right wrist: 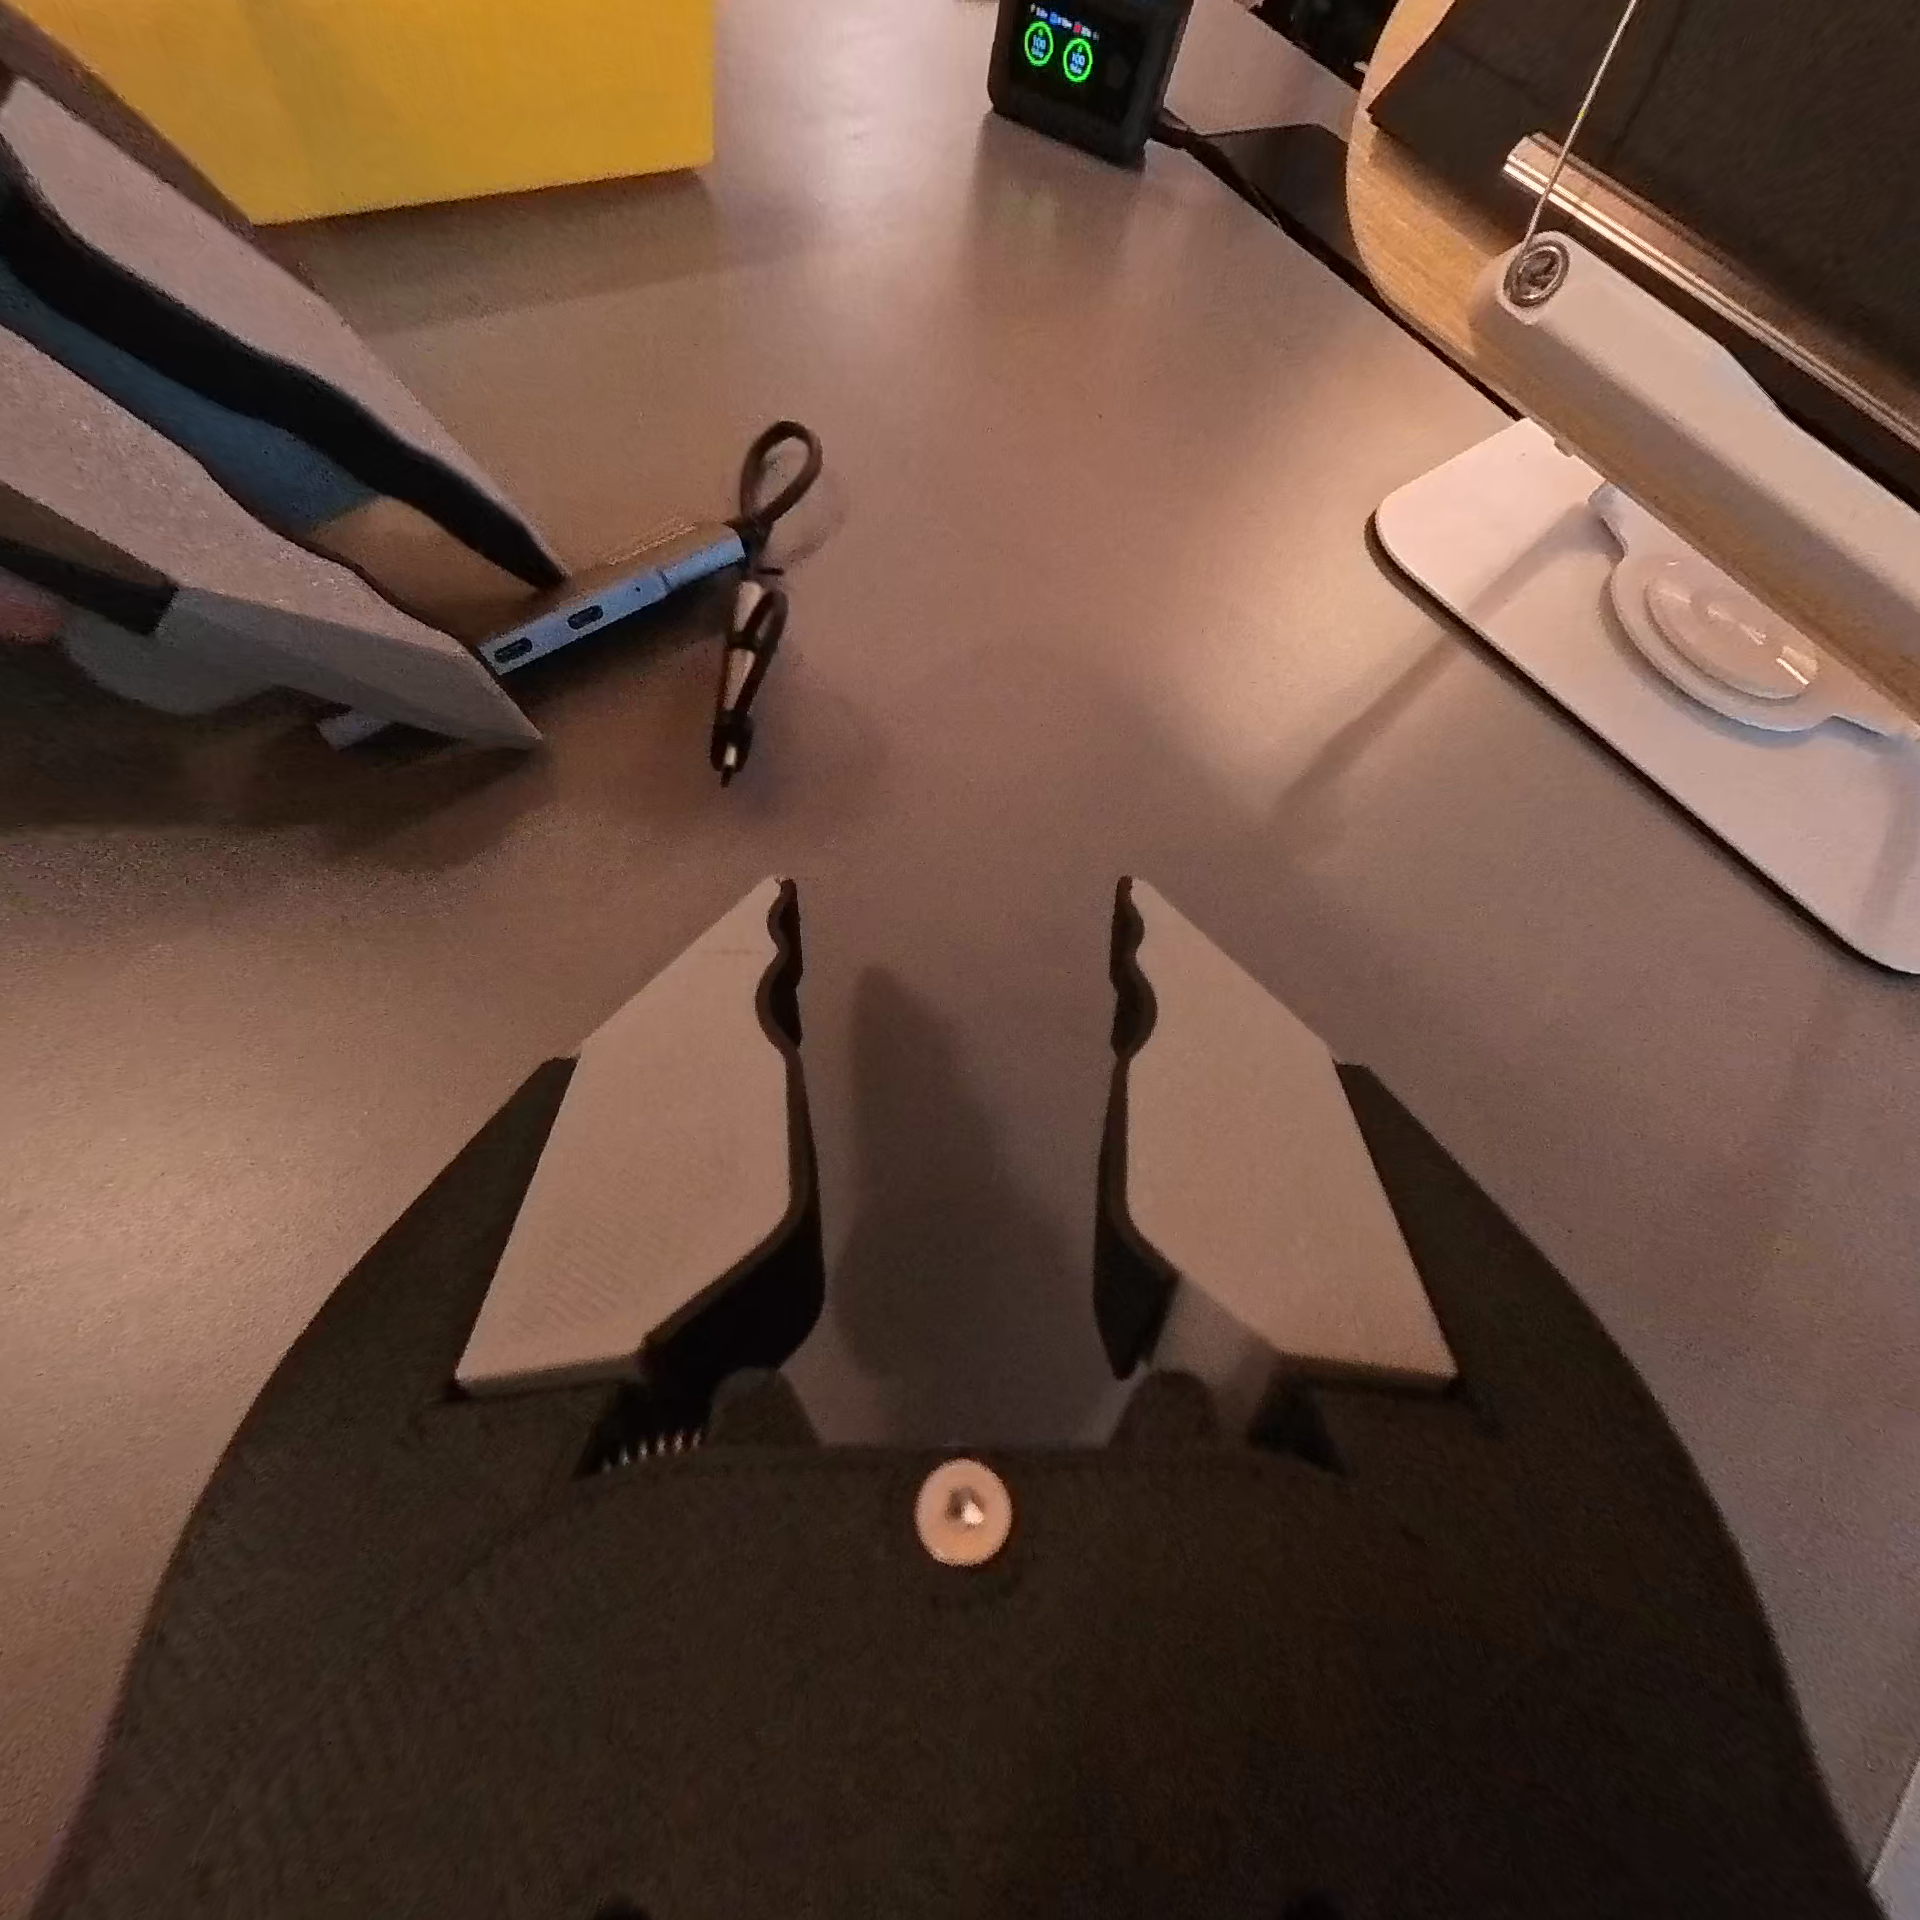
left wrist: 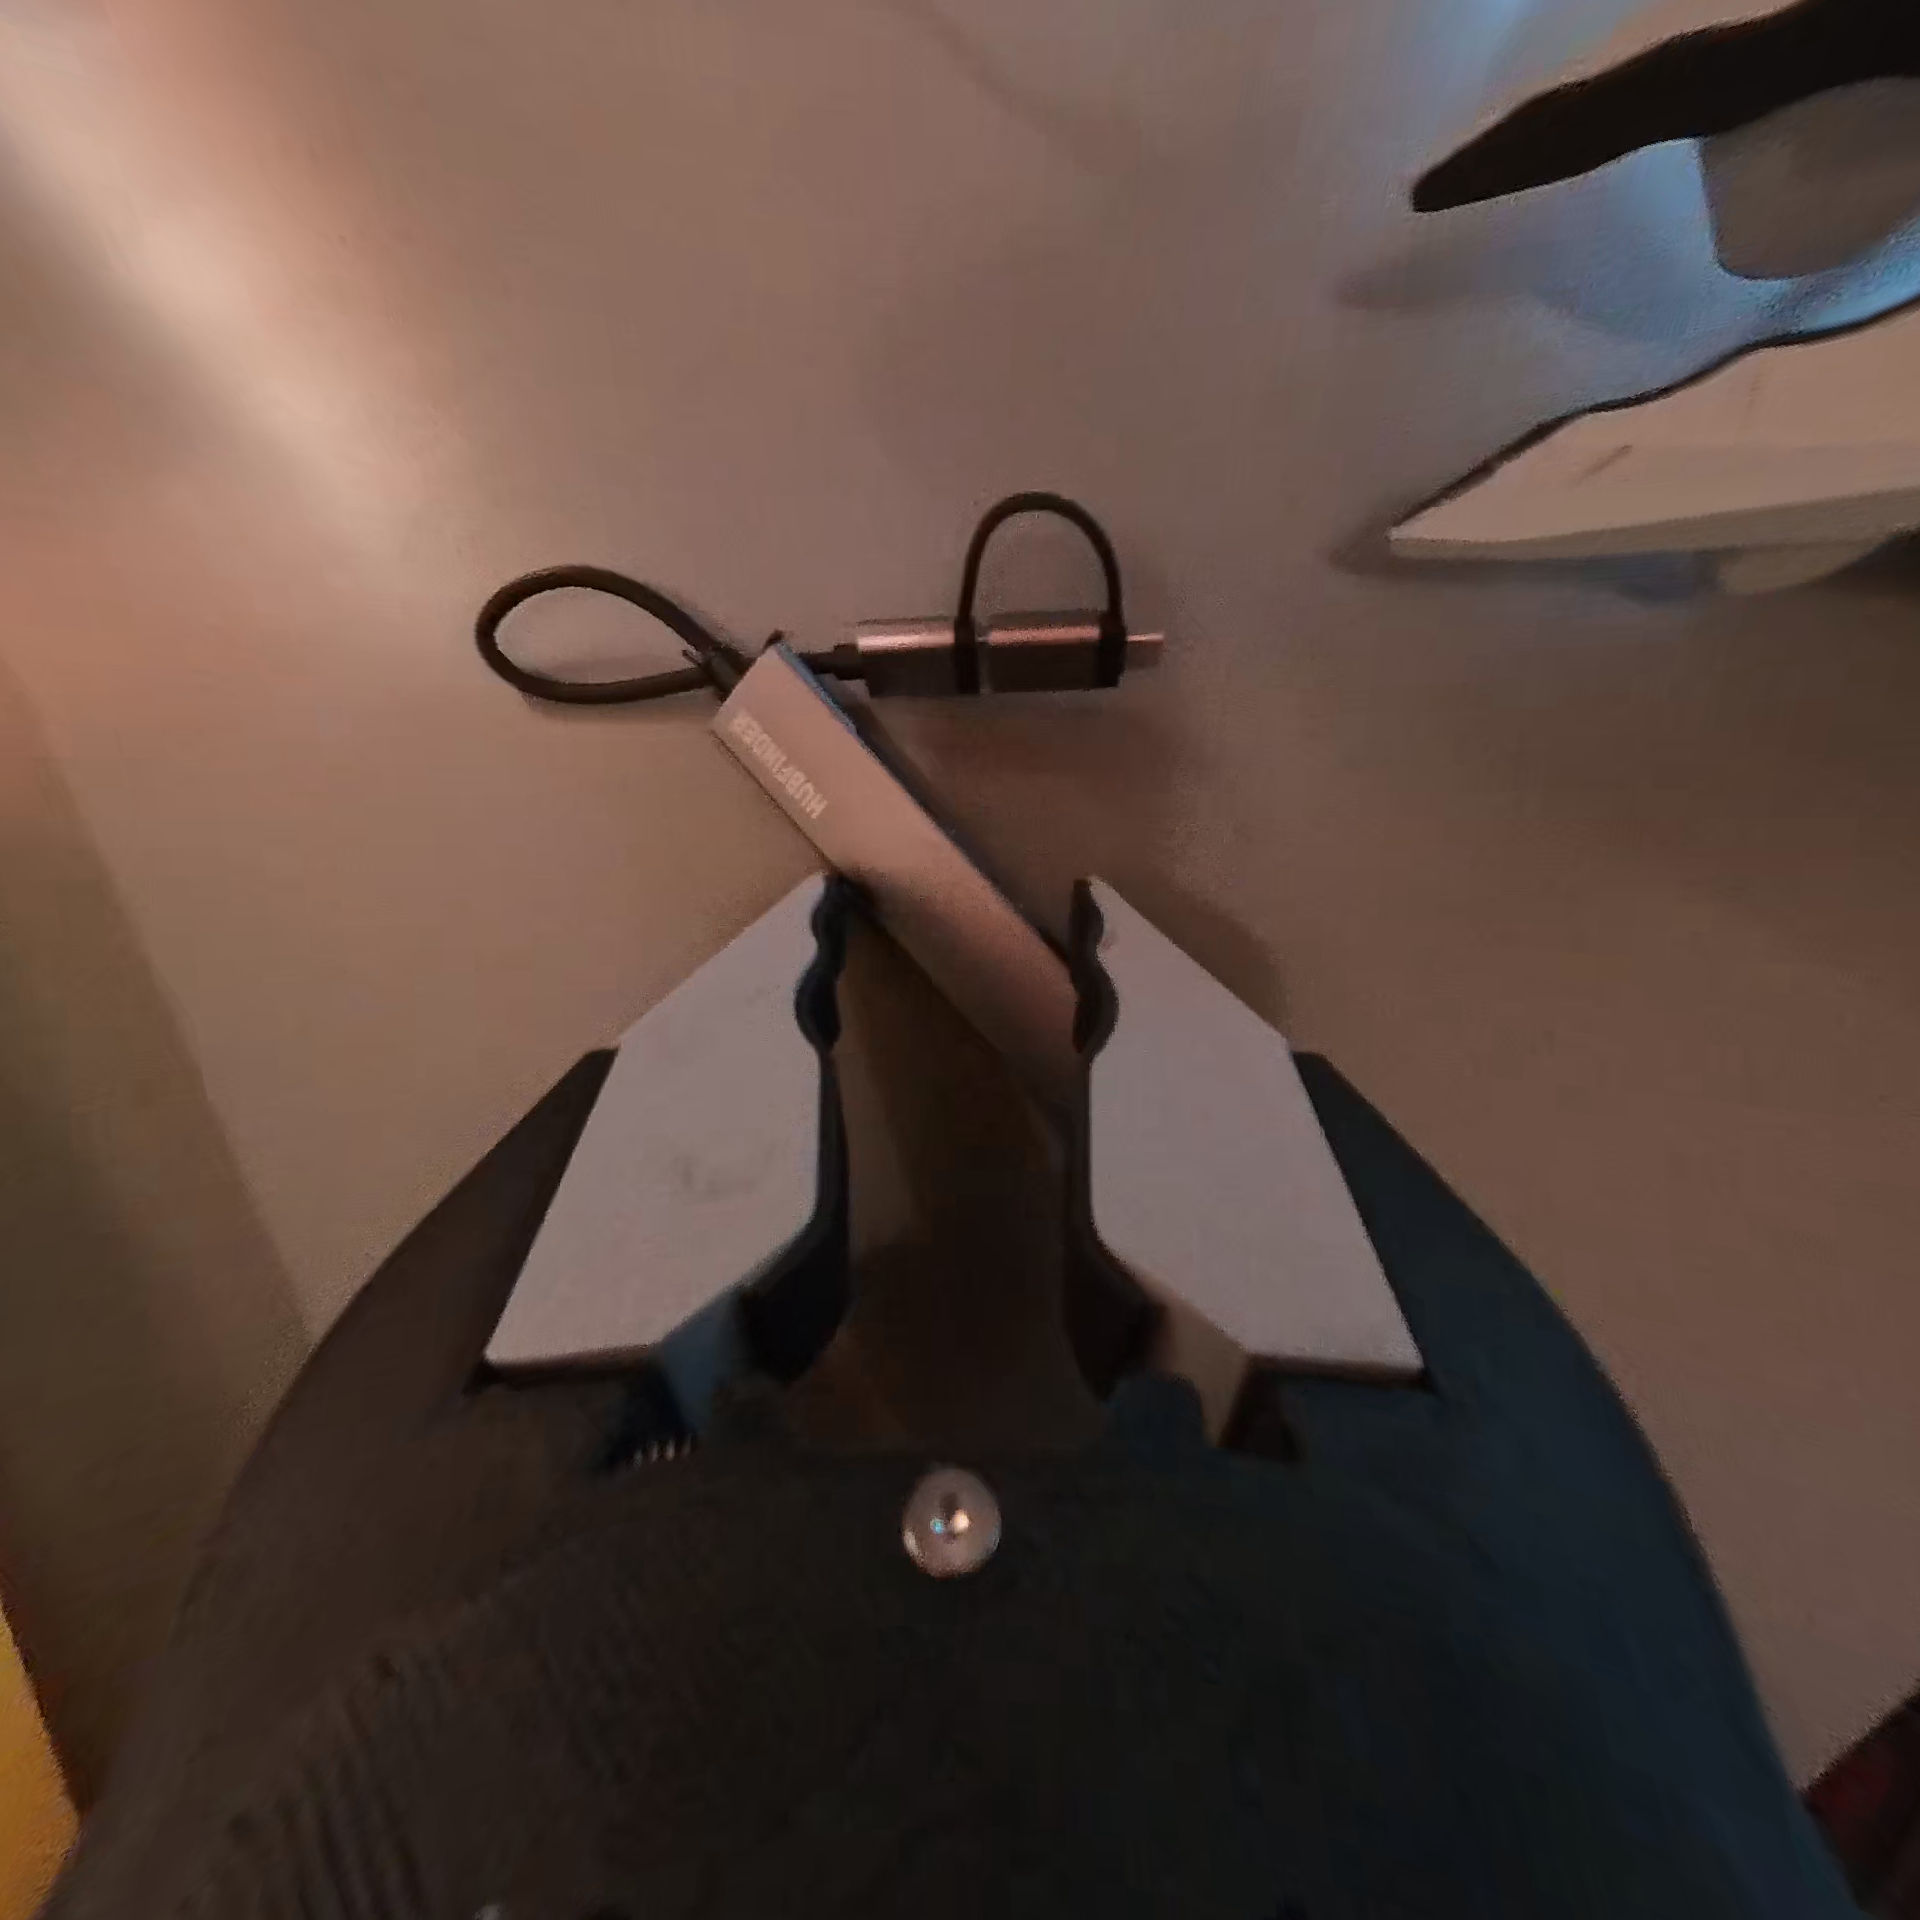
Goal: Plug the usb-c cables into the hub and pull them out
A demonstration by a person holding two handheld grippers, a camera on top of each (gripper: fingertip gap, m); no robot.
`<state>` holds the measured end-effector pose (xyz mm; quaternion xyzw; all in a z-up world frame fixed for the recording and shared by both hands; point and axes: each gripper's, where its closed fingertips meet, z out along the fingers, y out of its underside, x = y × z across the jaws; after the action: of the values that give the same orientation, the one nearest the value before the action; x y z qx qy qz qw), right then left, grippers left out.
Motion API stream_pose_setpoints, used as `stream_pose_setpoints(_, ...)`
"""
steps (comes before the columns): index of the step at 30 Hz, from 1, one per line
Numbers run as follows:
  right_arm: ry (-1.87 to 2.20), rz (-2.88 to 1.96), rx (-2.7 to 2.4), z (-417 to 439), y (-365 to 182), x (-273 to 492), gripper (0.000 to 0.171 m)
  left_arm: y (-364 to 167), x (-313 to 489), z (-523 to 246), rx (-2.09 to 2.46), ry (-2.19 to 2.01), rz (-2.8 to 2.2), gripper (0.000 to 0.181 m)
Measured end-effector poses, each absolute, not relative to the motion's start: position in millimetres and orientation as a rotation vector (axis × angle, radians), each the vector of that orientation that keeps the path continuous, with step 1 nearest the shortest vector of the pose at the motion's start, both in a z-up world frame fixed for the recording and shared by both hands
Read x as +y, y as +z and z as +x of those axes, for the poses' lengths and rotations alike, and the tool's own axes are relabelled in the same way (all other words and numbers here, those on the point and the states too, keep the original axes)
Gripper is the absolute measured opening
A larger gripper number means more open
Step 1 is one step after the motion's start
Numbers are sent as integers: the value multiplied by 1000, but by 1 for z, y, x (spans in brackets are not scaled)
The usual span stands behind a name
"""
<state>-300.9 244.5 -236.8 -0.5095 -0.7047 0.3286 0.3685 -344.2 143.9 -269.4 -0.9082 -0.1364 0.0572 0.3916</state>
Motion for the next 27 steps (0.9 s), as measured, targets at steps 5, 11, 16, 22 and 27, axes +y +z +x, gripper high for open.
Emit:
stream_pose_setpoints(5,826,-1296,-1823,-301,-238,243,58,-270,147,-337,-10,-17,-2393,29)
stream_pose_setpoints(11,801,-1295,-1810,-301,-238,249,58,-267,160,-322,578,52,-2412,30)
stream_pose_setpoints(16,799,-1315,-1785,-301,-236,255,57,-240,172,-314,524,84,-2346,49)
stream_pose_setpoints(22,778,-1296,-1774,-300,-233,257,56,-187,132,-313,291,246,-2176,56)
stream_pose_setpoints(27,745,-1283,-1802,-300,-239,253,56,-133,42,-366,83,545,-2165,48)
